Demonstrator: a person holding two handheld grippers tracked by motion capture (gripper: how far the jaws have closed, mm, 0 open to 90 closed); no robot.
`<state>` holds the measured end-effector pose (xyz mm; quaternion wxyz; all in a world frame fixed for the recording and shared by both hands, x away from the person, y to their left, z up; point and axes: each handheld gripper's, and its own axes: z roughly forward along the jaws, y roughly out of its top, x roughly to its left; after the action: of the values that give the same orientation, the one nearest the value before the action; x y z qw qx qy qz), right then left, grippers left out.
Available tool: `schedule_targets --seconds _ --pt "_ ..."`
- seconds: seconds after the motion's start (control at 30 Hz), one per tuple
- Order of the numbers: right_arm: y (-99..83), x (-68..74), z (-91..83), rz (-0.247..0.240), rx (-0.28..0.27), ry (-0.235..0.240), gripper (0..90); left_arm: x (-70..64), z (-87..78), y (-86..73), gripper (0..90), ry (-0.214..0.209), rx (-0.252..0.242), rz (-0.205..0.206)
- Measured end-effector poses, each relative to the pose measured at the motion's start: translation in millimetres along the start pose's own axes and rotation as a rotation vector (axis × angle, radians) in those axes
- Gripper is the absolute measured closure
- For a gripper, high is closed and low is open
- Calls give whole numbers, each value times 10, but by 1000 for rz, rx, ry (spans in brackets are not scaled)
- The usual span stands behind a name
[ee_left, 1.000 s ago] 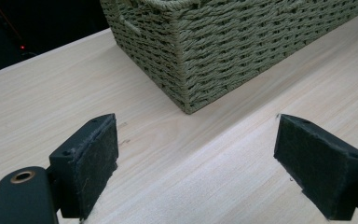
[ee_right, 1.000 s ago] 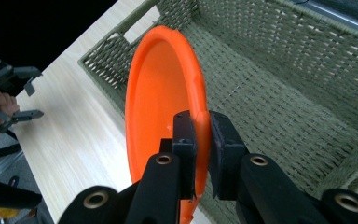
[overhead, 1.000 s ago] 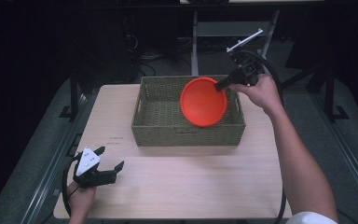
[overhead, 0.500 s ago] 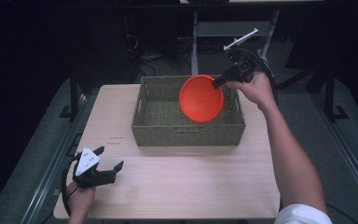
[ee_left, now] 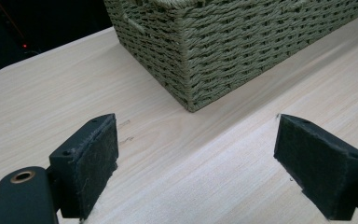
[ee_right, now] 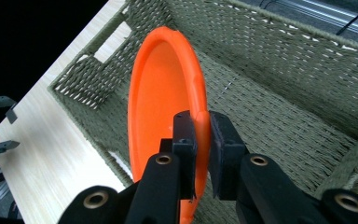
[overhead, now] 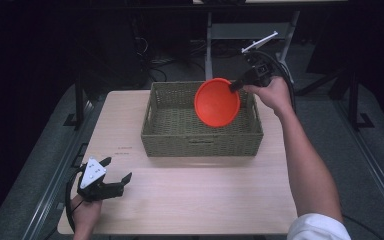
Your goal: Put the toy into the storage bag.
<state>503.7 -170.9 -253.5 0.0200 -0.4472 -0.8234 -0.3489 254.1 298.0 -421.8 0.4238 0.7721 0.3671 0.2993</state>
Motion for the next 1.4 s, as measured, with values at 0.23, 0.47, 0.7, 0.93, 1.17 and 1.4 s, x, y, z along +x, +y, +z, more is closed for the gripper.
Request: schedule_targets --seconds 0.23,0.47,0.7,0.93,1.17,1.4 --pt "13 -75 51 24 -4 -22 817 -5 -1 3 130 2 5 6" --pt "25 -137 131 44 3 -39 818 5 -5 0 130 4 7 12" --pt "36 -193 243 64 18 -58 817 13 -15 -2 130 5 14 10" --pt "33 -219 340 74 37 -66 817 7 -17 -2 130 4 12 9" --pt "30 -230 455 78 58 -76 817 12 -24 -2 130 4 15 10" --pt "-25 -283 574 94 70 -71 818 5 -19 -2 130 2 9 5"
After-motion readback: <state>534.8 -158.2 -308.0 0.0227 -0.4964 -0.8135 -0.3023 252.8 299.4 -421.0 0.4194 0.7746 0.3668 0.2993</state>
